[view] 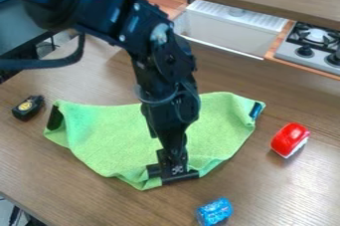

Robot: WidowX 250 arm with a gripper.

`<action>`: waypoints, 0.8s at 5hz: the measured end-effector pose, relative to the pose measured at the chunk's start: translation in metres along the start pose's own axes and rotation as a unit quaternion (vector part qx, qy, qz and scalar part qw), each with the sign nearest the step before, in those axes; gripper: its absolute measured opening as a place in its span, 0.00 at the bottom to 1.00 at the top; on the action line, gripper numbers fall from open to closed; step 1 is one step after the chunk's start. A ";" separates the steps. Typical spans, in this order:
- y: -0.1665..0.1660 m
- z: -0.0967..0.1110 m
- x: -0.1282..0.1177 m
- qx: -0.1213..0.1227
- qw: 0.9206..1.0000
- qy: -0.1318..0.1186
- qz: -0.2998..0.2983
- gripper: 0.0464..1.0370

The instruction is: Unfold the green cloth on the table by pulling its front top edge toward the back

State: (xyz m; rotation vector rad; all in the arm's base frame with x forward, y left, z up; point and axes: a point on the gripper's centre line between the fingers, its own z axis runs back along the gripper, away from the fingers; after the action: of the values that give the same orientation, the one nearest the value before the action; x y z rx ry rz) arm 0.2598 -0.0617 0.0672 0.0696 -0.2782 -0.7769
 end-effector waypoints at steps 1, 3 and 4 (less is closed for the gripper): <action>0.003 -0.007 -0.001 0.014 1.000 0.008 -0.003 0.96; 0.005 -0.031 -0.006 0.023 0.999 0.034 -0.003 0.96; 0.005 -0.033 -0.005 0.030 0.999 0.031 0.005 0.91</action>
State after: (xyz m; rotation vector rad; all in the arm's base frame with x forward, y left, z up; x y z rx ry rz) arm 0.2687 -0.0556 0.0353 0.1482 -0.2420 -0.7550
